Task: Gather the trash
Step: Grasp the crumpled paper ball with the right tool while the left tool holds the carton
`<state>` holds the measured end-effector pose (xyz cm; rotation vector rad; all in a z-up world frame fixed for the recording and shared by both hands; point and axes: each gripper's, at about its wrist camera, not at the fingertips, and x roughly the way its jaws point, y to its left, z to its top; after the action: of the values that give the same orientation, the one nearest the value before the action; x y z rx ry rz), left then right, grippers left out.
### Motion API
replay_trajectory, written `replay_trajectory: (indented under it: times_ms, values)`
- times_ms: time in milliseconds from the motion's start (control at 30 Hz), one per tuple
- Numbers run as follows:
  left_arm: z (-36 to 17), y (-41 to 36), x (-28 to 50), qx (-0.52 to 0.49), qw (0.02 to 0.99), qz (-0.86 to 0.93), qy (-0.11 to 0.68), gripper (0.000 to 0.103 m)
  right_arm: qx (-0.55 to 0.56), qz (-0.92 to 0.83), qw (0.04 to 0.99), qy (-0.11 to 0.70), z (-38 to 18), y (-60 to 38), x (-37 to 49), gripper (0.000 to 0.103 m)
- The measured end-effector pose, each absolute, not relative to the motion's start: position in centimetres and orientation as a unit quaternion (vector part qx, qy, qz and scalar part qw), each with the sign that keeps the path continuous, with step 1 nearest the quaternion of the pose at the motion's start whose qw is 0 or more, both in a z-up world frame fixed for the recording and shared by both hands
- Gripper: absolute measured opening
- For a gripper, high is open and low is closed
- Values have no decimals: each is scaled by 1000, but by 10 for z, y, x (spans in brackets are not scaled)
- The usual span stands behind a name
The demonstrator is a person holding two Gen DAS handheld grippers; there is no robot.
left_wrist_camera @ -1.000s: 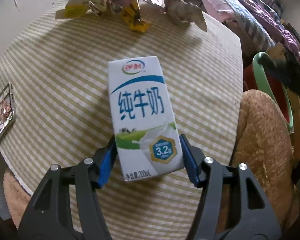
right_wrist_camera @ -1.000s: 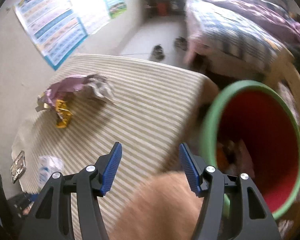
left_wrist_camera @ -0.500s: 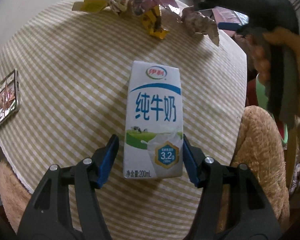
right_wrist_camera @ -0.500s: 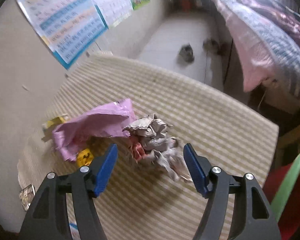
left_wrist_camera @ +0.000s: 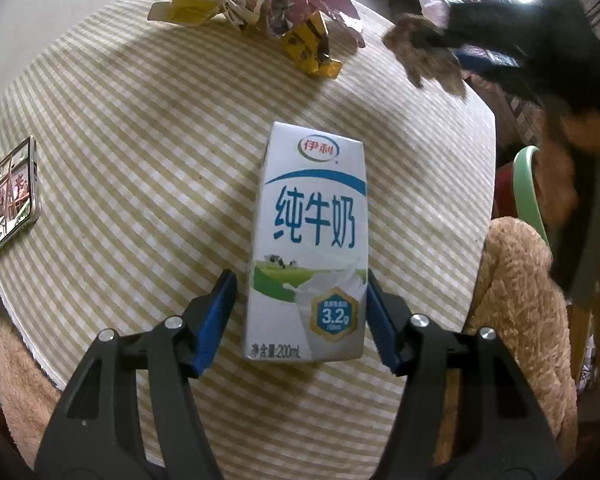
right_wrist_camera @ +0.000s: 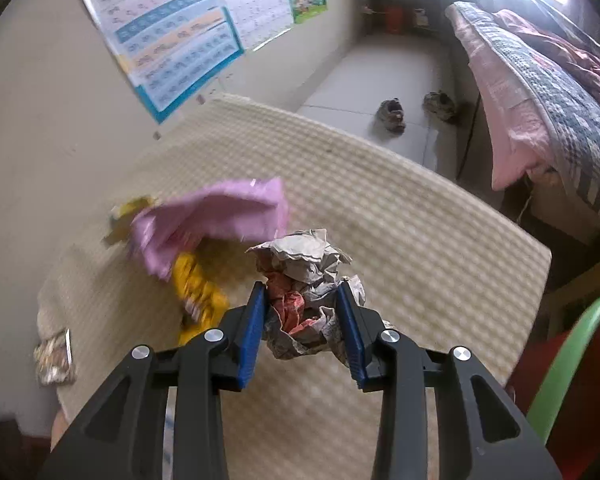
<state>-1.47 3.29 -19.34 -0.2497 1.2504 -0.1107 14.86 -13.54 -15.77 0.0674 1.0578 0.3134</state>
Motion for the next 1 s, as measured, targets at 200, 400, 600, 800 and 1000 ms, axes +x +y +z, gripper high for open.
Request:
replay_trajectory:
  times_ms: [200, 400, 600, 800, 1000]
  values:
    - [-196, 28, -7, -116, 801, -46, 585, 60, 46, 167, 836, 521, -162, -150, 94, 36]
    - [-194, 18, 4, -113, 804, -40, 582, 60, 58, 145, 839, 522, -166, -168, 52, 36]
    - [-194, 16, 15, -108, 807, -42, 579, 60, 71, 130, 840, 521, -167, -181, 45, 37]
    - [-192, 12, 16, -101, 812, -40, 573, 60, 57, 137, 838, 525, -171, -177, 43, 37]
    - [-195, 10, 18, -96, 810, -37, 577, 60, 67, 134, 836, 528, -174, -180, 44, 37]
